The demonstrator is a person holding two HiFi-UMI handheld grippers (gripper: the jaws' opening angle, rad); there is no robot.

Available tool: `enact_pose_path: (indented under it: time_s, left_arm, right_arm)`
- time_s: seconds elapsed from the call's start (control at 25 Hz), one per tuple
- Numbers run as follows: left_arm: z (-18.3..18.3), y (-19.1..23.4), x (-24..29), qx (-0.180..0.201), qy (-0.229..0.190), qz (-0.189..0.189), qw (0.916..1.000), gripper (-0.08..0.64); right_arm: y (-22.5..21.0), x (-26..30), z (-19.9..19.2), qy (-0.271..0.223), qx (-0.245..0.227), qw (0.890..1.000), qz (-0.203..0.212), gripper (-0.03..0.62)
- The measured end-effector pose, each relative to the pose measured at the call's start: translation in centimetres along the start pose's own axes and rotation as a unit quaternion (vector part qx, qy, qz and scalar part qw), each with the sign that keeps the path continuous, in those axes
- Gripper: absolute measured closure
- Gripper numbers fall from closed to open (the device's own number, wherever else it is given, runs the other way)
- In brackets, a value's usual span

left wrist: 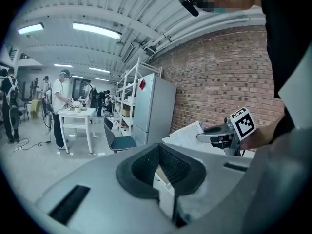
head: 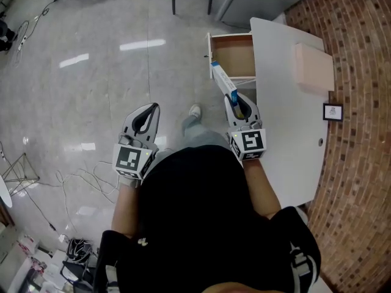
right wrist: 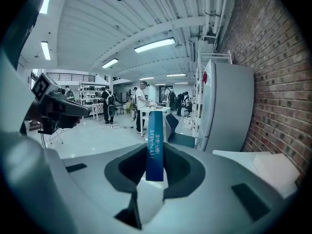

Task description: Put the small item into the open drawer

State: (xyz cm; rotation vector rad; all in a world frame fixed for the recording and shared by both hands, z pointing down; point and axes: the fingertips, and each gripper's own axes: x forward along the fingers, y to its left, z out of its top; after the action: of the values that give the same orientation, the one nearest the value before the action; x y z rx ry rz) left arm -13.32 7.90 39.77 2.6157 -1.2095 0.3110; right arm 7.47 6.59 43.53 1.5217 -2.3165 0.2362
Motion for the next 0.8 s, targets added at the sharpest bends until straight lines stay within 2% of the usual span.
enact_pose_path:
  time_s: [0.4,0.8]
  left_arm:
    - [4.4,1.7,10.7,0.0,0.0,0.013,0.9999,0.557]
    - [5.4,4.5,14.6,0.003,0.028,-0.004,0.9996,0.557]
  right_arm:
    - [-8.5,6.6,0.8,0.012,0.007,1.0,0.012,0.502]
    - [-11.1,11.6,-1.1,0.055,0.028,0.998,-0.013,0.502]
